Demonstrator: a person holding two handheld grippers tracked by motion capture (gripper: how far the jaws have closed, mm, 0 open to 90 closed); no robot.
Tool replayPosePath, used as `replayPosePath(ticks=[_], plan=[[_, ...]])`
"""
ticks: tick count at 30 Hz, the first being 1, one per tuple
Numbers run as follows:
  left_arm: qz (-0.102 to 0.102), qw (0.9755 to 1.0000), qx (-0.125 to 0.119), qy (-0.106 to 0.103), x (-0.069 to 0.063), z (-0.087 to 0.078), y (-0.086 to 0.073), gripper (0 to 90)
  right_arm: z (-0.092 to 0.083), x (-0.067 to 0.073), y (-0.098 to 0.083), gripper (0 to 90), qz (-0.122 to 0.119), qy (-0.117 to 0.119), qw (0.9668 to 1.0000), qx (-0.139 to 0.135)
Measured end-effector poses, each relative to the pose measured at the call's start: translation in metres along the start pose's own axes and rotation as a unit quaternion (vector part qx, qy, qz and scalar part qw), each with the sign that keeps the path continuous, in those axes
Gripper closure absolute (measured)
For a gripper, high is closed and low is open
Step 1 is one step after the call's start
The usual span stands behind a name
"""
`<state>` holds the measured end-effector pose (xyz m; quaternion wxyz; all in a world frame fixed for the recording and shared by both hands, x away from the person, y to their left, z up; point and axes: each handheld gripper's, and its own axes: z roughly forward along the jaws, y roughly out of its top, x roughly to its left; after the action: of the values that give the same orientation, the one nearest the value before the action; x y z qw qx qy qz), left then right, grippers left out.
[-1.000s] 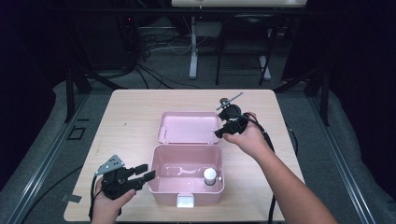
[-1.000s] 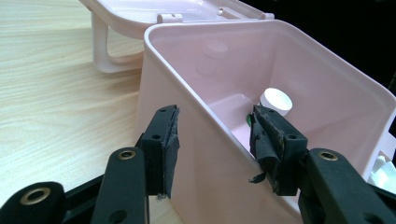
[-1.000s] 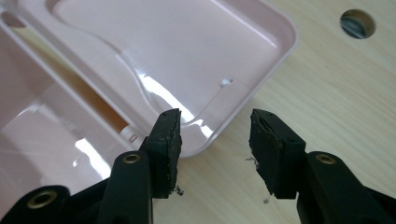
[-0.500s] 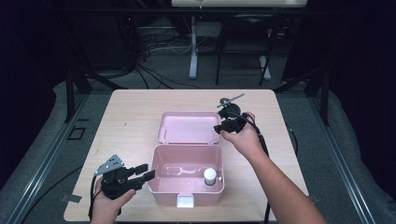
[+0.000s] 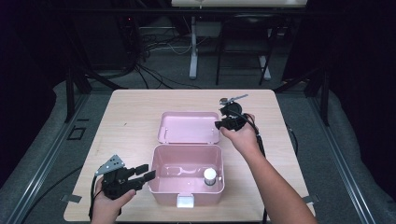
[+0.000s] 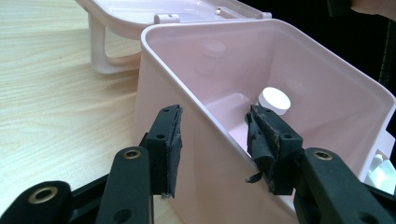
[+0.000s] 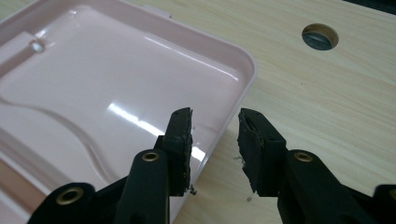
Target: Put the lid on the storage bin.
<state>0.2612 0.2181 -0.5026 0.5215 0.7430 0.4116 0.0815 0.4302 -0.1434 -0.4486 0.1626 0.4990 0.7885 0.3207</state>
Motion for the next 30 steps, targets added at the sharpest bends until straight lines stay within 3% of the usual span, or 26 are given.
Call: replayPosePath(ticks=[13, 30], plan=[[0.008, 0.9999, 0.005, -0.010, -0.003, 0.000, 0.001, 63.4, 0.015, -0.012, 0.000, 66.6, 0.062, -0.025, 0.9978, -0.003], [0.011, 0.9999, 0.004, -0.011, -0.002, 0.000, 0.000, 63.6, 0.038, -0.009, 0.004, 72.6, 0.097, -0.031, 0.9948, 0.007]])
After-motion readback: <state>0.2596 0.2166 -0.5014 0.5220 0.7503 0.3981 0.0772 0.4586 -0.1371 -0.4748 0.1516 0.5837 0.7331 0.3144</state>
